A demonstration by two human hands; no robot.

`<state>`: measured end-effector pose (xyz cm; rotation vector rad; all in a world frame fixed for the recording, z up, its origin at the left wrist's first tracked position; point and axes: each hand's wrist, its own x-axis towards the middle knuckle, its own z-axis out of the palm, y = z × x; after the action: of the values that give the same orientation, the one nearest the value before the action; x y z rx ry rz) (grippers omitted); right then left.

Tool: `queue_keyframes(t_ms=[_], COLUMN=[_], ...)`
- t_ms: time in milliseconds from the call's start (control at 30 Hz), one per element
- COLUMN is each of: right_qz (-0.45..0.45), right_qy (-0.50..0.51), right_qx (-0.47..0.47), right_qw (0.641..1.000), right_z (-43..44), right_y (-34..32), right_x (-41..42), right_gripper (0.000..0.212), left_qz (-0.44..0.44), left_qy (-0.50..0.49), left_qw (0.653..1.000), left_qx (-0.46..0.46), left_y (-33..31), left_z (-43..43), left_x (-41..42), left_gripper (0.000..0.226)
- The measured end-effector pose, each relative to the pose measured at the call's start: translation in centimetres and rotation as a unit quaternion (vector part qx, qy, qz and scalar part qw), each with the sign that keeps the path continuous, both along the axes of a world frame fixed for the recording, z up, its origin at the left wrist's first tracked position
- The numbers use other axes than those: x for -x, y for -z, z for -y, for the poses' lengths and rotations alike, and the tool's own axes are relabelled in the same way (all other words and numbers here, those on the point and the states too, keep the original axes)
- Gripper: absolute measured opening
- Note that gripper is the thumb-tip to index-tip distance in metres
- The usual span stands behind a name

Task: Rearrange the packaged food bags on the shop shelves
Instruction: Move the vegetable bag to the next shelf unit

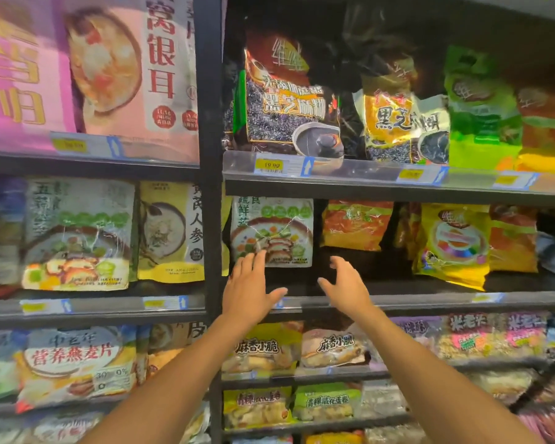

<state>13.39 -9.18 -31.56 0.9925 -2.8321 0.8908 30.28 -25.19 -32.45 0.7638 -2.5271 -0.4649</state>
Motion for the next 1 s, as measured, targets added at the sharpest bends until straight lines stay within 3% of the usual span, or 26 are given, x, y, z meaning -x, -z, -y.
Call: queue_keyframes(t_ms=[200,333,433,533,767,933,1000], right_qz=[0.106,0.183,0.146,0.118,0.140,0.162,0.163], right_qy=[0.005,-0.002,-0.044,-0.106,-0.174,-0.175,-0.175], right_qx=[-0.068,-0.052,-0.003,0.015,0.010,-0.023,-0.040], right_qw=[0.992,0.982,0.988,0.987,0.975,0.971,0.970], right_z=[4.4,7.3,9.5,9.8,7.9,4.0,2.4], right_y=[1.4,2.3,2.8,3.4,3.8,4.0,3.5], right_x=[6.8,11.0,13.8,15.7,19.5,23.7,24.5], right_gripper=[0.042,0.047,0.041,0.027,0.021,0.027,0.030], left_qz=[0.014,0.048,0.031,-0.029,-0.061,-0.078,-0.069], left_qy=[-0.072,-0.138,-0.163,-0.173,-0.171,-0.162,-0.131], left_qw=[0.997,0.988,0.985,0.982,0.977,0.969,0.967], left_qx=[-0.019,-0.042,-0.047,-0.068,-0.108,-0.167,-0.207], left_y=[0.6,0.4,0.6,0.6,0.3,0.2,0.2], left_z=[2.1,2.9,3.7,4.3,5.8,7.5,7.5], left_x=[2.4,4.2,5.8,7.1,10.5,12.8,13.6], left_gripper=[0.070,0.037,0.031,0.080,0.074,0.107,0.109])
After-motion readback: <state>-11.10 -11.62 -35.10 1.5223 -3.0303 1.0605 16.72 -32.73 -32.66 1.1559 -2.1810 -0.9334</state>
